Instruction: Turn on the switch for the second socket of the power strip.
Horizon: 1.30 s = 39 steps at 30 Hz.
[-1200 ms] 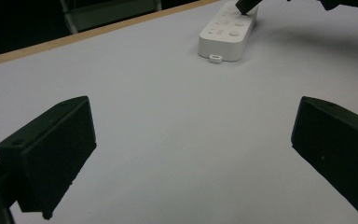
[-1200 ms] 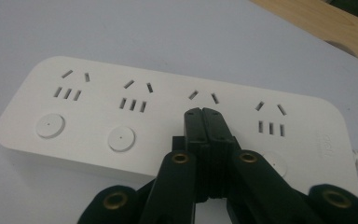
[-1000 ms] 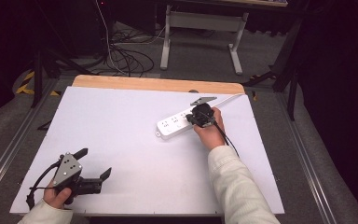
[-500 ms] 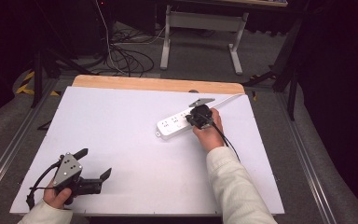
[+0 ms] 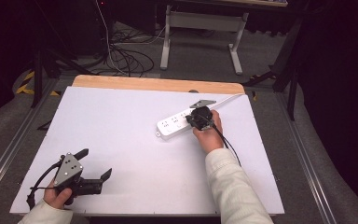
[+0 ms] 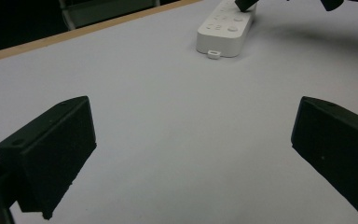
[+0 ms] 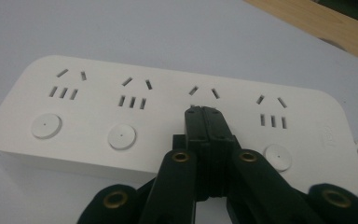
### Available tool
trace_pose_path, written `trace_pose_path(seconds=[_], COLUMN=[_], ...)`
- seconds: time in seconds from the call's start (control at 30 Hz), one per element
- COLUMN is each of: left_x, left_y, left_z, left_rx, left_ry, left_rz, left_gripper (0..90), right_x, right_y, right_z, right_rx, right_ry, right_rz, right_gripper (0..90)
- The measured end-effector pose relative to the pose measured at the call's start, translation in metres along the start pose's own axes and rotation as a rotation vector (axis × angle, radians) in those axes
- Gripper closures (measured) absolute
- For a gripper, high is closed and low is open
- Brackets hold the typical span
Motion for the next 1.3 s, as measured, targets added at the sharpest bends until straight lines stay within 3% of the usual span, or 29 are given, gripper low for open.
trace_pose_path(seconds=[0.17,0.5,1.1,1.3], left_x=[-0.0002,-0.0003,0.0,-0.0011], left_y=[-0.0003,-0.0003,-0.0012,-0.001], left_z=[0.0,0.0,0.0005,0.0004], left_rx=[-0.003,-0.003,-0.008,-0.008], left_ry=[-0.005,-0.006,0.005,0.007], left_rz=[-0.002,0.0,0.0,-0.004], left_gripper=[0.2,0.2,0.2,0.2], right_x=[-0.0012,0.0002,-0.0045,-0.0036], right_y=[0.0,-0.0003,-0.0021,-0.0009], right_z=[-0.0002,0.0032,0.0017,0.0009], right_rx=[-0.006,0.02,0.013,0.017], right_ry=[0.01,-0.015,0.03,0.0], right_rz=[0.01,-0.003,0.015,0.01], right_gripper=[90.0,90.0,90.0,90.0])
Point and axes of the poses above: each handheld gripper's, and its own axes: y roughly backward along the jaws, z roughly out of its underside, x roughly to its right, the point moved 1 cm from there along -y, roughly forward along the jaws, and after that the axes turned 4 degrees about y, right-handed, at the moved point
